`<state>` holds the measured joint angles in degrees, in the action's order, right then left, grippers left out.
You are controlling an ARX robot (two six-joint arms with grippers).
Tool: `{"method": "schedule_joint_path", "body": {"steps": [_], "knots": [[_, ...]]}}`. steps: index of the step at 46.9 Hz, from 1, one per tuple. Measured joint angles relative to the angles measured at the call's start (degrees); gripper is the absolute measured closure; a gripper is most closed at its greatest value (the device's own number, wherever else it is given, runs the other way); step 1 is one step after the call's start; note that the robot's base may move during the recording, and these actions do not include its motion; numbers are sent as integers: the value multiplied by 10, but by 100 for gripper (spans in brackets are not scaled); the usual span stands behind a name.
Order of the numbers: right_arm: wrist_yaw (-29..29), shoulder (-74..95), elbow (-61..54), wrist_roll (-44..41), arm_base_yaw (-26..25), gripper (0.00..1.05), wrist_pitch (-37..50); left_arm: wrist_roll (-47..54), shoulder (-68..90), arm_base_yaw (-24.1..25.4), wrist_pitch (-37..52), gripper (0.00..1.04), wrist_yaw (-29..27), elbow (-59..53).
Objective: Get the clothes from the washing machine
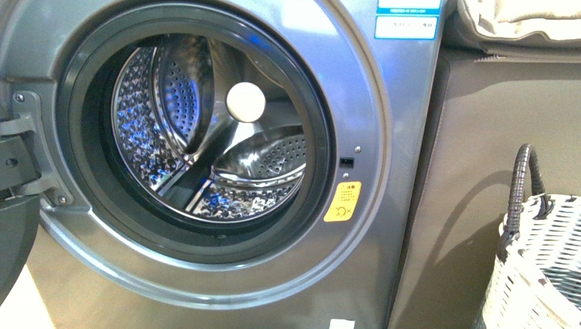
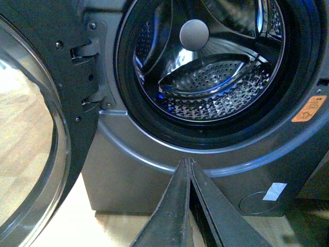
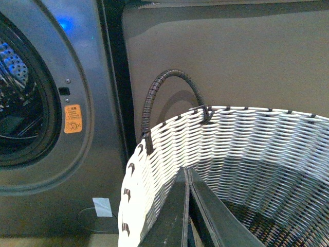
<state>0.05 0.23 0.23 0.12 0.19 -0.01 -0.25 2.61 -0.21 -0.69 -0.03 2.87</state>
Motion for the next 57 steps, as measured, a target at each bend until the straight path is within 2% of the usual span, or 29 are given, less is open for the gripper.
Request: {"method": "schedule_joint_path", "body": {"steps": [32,34,43,49,57], "knots": [[0,0,0,0,0,102,0,0,-25,0,4,101,0,-24],[0,0,0,-1,0,99,0,0,-25,0,4,94,0,-24],[0,0,0,-1,0,68,0,0,-25,0,4,62,0,-24],[0,0,0,-1,0,40,0,0,-25,0,4,32,0,-24],[0,0,0,-1,0,12,0,0,-25,0,4,5,0,-24]]}}
